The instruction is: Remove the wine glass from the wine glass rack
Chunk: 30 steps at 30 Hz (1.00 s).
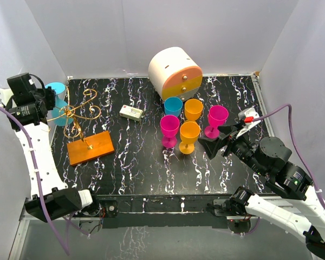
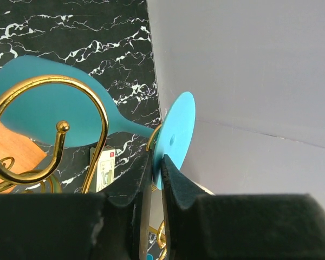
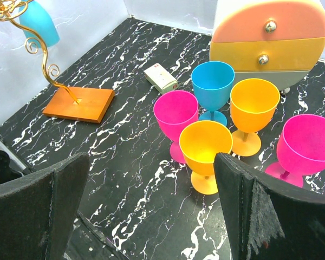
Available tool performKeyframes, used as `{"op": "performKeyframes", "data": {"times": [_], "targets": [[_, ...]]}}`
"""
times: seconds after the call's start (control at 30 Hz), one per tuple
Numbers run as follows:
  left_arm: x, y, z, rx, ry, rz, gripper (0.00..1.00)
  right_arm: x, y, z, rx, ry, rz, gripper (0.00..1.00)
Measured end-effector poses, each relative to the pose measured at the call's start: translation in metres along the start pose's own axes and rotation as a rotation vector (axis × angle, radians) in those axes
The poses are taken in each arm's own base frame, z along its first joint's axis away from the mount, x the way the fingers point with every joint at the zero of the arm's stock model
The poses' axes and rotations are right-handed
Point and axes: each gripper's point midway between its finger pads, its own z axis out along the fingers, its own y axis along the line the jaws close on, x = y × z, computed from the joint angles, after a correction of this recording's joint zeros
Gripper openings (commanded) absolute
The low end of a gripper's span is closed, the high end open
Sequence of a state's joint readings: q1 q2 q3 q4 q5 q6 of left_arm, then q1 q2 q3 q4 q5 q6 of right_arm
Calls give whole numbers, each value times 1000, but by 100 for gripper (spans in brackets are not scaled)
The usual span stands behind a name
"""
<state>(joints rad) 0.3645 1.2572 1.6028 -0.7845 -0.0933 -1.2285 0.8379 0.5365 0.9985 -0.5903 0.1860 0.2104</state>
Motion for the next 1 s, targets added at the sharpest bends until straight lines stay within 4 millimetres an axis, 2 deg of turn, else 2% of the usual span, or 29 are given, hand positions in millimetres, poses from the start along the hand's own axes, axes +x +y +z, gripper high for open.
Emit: {"op": "performKeyframes", "data": {"times": [0.23,0.43,1.0], "targets": [[3,2,-4,34,0,-36,7,0,0,0,0,-1,1,98],[6,1,-5,83,2,-99,0,-2,1,0,-2,-8,2,98],[6,3,-10,163,-13,-248,0,-4,1,1,-3,-14,3,98]]}}
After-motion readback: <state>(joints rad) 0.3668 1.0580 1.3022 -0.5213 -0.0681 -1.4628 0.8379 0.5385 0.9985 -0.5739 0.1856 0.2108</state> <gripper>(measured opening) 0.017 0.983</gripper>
